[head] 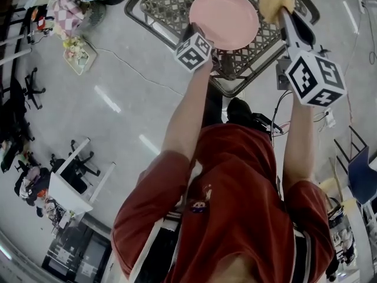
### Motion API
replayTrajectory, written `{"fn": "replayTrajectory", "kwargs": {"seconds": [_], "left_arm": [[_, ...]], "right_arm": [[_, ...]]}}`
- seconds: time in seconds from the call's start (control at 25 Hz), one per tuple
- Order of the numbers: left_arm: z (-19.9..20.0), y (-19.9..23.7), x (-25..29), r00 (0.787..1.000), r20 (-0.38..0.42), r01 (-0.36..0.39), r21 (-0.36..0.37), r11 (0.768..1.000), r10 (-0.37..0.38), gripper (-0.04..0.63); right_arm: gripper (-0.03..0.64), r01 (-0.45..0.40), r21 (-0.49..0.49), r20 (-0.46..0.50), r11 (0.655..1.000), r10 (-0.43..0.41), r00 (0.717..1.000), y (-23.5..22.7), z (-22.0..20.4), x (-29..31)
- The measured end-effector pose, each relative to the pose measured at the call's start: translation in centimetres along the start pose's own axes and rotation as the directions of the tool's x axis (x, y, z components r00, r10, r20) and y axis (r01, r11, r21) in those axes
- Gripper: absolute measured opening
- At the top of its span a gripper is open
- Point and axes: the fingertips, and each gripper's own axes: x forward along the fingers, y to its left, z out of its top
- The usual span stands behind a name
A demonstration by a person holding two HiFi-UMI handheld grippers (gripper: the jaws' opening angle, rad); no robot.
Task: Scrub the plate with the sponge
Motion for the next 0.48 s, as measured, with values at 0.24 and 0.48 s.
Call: {"fn": "replayTrajectory", "kwargs": {"seconds": [0.24, 0.48], "left_arm": [[-1.3, 0.8, 0.8, 0.998, -0.051, -0.033, -0.008, 0.999, 0.032, 0.023], [-3.0, 1.3, 1.4, 0.990, -0.134, -0.058, -0.028, 0.998, 0.054, 0.023]], "right_arm": [[0.044, 0.003, 0.005, -0.018, 1.000, -0.003, 1.000, 0.1, -0.8, 0.3], [0.044, 0.002, 0.005, -0.030, 1.000, -0.001, 1.000, 0.1, -1.3, 0.2]]}}
